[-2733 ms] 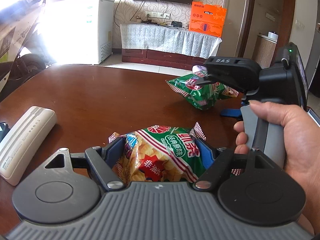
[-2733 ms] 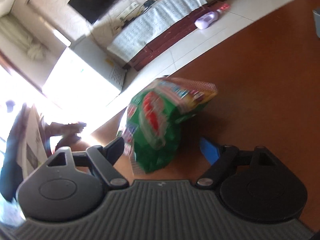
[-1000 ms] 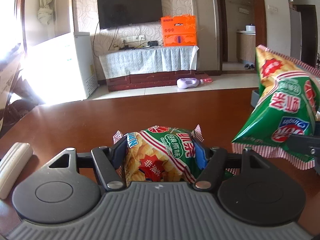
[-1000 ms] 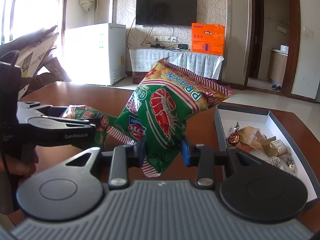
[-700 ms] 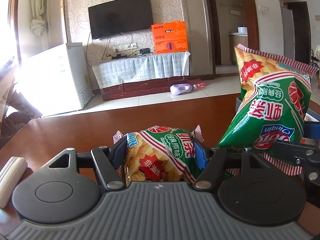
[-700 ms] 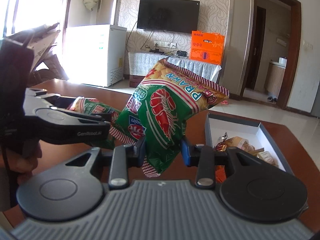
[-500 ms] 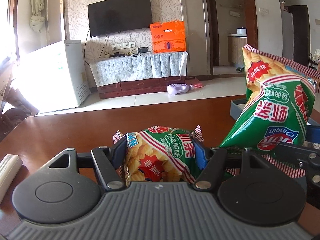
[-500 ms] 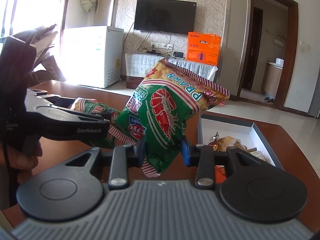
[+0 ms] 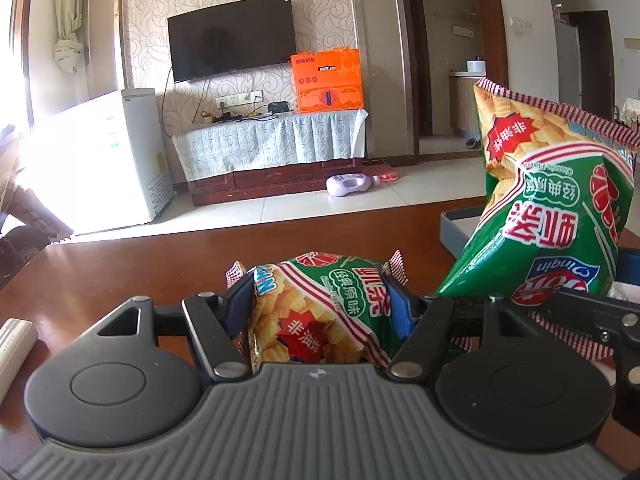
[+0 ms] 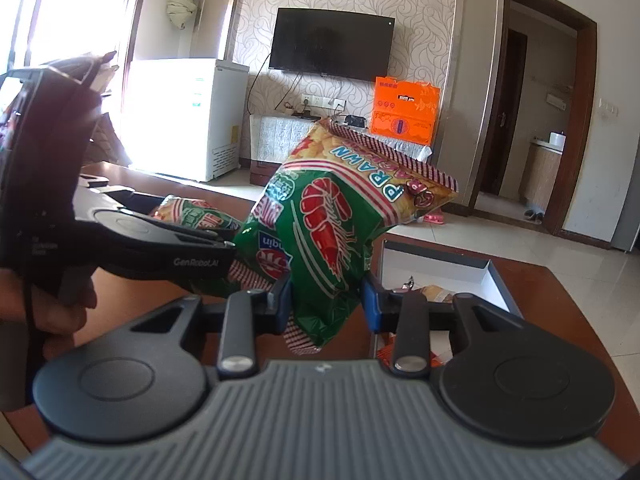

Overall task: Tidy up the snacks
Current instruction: 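Carry both held green bags over the grey box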

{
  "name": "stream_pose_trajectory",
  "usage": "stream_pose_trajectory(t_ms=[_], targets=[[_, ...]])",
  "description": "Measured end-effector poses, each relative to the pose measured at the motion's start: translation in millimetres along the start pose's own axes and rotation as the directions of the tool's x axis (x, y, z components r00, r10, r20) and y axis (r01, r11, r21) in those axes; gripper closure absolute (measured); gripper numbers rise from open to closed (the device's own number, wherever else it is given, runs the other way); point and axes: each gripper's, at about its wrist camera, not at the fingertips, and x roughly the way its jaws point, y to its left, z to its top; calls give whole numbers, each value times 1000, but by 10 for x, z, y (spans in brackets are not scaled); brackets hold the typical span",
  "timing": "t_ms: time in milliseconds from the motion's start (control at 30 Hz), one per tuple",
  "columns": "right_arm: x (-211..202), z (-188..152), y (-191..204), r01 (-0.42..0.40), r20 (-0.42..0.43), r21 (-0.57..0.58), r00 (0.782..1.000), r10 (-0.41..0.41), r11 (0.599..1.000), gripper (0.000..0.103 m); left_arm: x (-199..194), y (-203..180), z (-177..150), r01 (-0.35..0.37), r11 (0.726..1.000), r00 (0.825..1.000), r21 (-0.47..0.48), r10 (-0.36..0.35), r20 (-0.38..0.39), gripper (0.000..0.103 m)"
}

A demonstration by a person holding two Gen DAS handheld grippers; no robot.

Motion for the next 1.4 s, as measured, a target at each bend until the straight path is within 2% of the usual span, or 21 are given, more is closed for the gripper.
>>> stream_pose_trajectory(t_ms=[167,367,500,633,767,933,1200,1300,1400], targets=[[-120,-22,-52,33,17,3,999,-33,999,64,-37,-140,78,32,999,999,14,-32,34,31],[-210,-72,-325,93,0,53,996,-93,994,64,-5,-419,169,85,996,995,7,-85,45,31],[-162,-145,-567,146,-61,84,988,-141,986,64,28,-725,279,123,992,990,37,-125,71,31],[-66,-240,-783,173,-141,128,978,-155,977,64,193,-1048,384,148,986,985,71,-154,78,31],[-12,-299,-962,207,-194,151,965,-177,966,64,427,-1276,500,143,986,985,84,-150,86,31],[130,-375,-1041,176,-295,171,948,-119,969,64,702,-1489,697,175,983,978,49,-179,107,31],[294,-288,-890,91,-329,183,944,-26,979,64,1174,-1932,775,253,967,966,3,-253,58,31],[316,-291,-904,87,-338,168,941,-25,982,64,1326,-1967,767,284,958,959,-35,-282,38,28],[310,-290,-925,92,-335,167,942,-32,982,64,1458,-1886,765,275,960,961,-58,-274,29,25]])
